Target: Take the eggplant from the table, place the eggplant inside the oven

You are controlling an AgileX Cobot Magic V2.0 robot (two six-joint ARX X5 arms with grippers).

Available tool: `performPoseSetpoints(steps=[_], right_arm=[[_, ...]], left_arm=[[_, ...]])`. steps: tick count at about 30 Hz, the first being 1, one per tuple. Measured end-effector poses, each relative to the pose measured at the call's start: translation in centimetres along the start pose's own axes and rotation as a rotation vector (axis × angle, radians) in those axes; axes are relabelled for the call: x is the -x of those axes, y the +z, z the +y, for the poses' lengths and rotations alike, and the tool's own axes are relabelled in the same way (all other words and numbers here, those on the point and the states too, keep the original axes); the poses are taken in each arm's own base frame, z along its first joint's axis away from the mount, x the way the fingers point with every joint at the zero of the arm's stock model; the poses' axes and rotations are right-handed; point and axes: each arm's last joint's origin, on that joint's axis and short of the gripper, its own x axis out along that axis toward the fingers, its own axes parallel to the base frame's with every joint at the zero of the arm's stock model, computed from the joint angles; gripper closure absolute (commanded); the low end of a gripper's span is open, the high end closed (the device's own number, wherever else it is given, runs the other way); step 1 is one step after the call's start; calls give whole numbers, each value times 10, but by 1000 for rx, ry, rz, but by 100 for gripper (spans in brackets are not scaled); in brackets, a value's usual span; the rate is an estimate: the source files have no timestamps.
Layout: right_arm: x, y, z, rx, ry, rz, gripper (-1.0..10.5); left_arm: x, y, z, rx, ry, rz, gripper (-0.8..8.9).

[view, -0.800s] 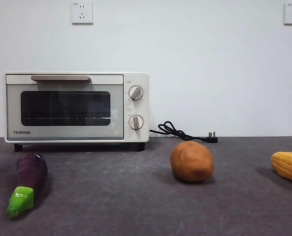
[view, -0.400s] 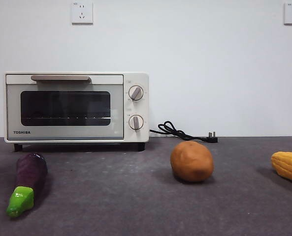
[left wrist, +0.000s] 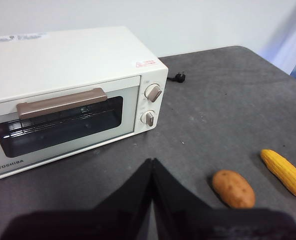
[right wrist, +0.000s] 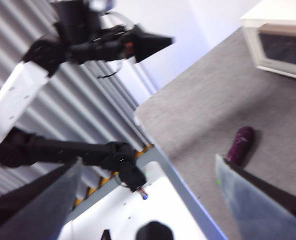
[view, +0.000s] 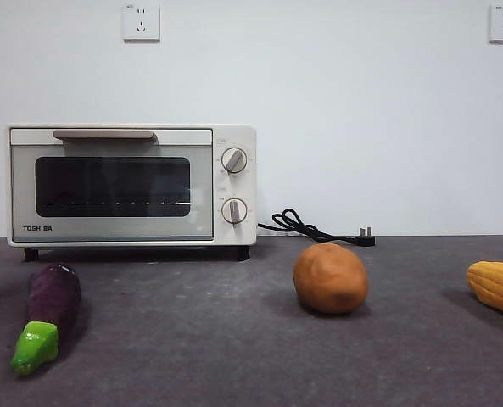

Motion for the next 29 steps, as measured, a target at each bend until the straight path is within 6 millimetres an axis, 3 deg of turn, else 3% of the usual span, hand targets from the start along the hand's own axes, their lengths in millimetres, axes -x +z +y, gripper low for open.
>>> performPoseSetpoints(steps=[12, 19, 25, 29], right_arm=[[-5, -5, 0, -54, 51, 63, 434], [-5, -6, 0, -62, 62, 76, 435], [-5, -6, 0, -63, 62, 76, 437], [-5, -6, 0, -62, 53, 76, 438]], left_arm=[[-62, 10, 25, -21, 12, 15, 819], [-102, 22, 62, 3, 74, 82, 820], [-121, 41, 95, 34, 63, 68, 820], [-138, 42, 114, 63, 27, 86, 820]])
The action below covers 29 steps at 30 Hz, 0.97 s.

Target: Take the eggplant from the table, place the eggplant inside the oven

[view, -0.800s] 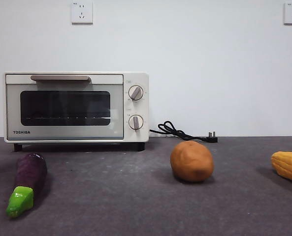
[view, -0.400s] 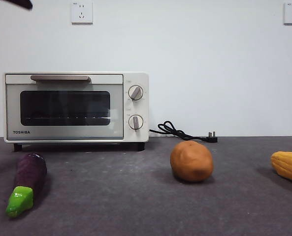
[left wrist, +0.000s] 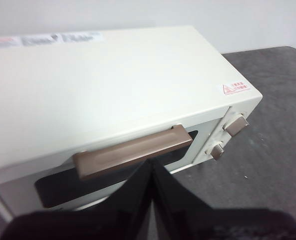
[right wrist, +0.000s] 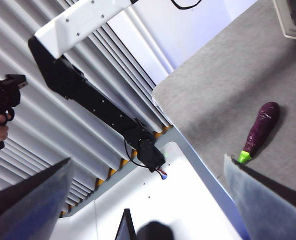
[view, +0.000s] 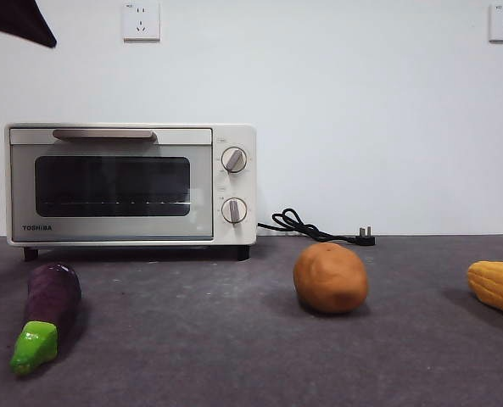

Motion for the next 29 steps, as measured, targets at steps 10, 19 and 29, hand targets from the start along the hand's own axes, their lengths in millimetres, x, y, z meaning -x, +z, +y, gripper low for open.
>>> performPoseSetpoints(steps=[10, 19, 29], right_arm=[[-5, 3, -7, -22, -7, 14, 439], [-10, 7, -15, -50, -10, 32, 442], [-12, 7, -19, -74, -11, 48, 442]], left_arm=[[-48, -16, 29, 34, -28, 49, 820], [-74, -27, 43, 37, -28, 55, 820], [-83, -26, 48, 11, -21, 13, 820]])
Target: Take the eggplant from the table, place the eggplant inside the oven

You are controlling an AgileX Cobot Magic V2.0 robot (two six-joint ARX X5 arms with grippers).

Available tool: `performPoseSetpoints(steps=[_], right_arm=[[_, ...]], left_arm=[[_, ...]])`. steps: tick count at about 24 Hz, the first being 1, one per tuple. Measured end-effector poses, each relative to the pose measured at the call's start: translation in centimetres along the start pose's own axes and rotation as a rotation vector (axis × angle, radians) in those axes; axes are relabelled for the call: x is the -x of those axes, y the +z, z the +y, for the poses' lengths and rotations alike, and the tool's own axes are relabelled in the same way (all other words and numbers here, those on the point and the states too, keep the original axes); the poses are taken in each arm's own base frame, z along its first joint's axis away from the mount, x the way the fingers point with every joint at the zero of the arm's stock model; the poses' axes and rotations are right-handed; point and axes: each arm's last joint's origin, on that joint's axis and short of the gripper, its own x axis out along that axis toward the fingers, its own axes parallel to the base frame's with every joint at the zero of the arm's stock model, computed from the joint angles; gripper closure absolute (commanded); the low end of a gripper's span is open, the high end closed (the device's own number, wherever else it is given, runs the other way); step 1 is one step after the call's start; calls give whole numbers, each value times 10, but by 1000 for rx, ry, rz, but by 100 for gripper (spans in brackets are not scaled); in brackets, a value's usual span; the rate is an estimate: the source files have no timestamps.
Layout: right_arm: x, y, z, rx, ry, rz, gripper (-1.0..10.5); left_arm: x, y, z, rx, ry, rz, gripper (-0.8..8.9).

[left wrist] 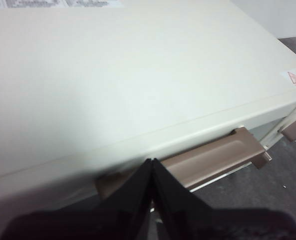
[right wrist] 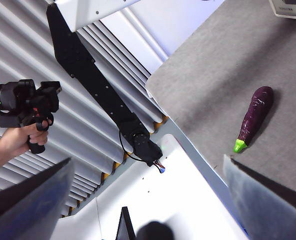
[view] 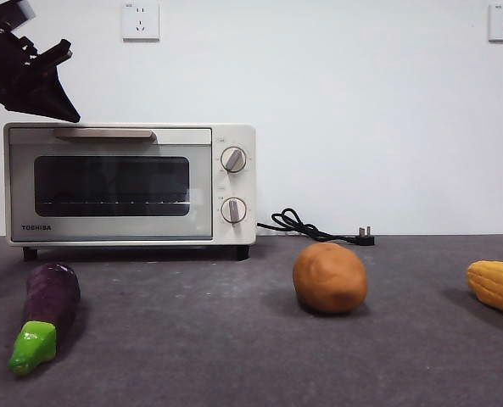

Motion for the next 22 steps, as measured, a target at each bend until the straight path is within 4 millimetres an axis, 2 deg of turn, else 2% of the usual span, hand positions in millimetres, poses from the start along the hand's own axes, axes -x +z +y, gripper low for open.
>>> performPoseSetpoints(steps=[8, 22], right_arm=[[0, 0, 0, -3, -1, 2, 442], [0, -1, 0, -6, -1, 4, 442]], left_arm=[[-9, -5, 5, 3, 3, 7, 820], [-8, -6, 4, 2, -3, 41, 820]])
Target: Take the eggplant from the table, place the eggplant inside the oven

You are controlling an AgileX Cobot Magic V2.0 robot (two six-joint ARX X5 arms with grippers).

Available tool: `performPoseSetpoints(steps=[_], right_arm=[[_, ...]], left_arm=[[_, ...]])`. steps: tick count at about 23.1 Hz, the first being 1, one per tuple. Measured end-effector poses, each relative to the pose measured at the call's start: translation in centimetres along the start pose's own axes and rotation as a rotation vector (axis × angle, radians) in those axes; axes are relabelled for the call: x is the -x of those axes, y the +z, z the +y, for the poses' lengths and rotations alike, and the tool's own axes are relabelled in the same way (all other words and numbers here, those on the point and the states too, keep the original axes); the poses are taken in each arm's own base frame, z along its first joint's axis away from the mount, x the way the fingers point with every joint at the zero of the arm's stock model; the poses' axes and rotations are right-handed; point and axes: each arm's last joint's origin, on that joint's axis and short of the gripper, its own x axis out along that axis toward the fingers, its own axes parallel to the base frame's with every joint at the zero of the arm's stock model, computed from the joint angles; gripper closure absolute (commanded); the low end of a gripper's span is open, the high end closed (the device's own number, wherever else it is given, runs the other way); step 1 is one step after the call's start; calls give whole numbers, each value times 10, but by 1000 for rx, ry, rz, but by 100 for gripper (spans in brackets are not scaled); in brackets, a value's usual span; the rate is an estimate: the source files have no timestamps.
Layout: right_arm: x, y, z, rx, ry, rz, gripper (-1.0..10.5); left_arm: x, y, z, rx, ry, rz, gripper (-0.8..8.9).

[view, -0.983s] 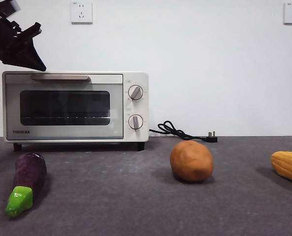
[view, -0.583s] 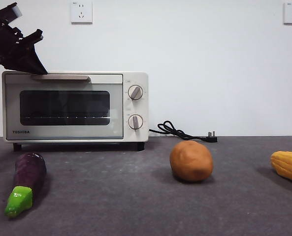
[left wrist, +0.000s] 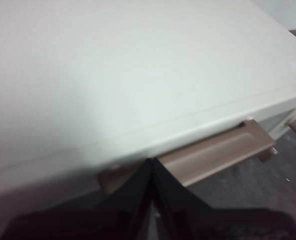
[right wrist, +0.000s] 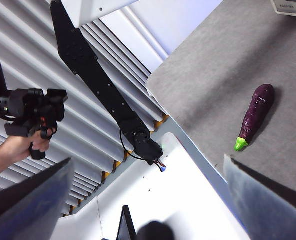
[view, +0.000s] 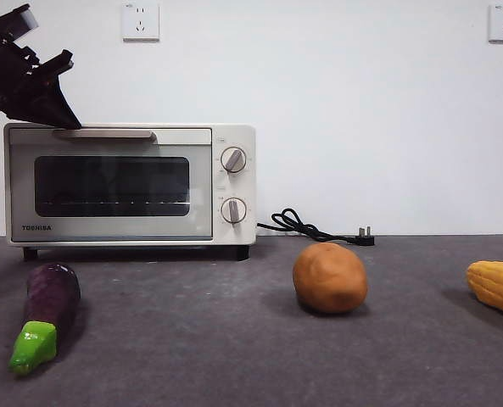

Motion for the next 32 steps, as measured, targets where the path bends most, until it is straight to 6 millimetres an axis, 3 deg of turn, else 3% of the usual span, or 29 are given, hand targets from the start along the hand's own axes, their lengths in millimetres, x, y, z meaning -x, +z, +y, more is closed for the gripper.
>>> performPoseSetpoints(steps=[13, 32], right_arm=[[0, 0, 0, 12, -2, 0, 442], [-2, 2, -4, 37, -21, 7, 442]], left_arm=[[1, -5, -22, 16, -72, 130, 820], [-16, -38, -75, 79, -213, 443, 820]])
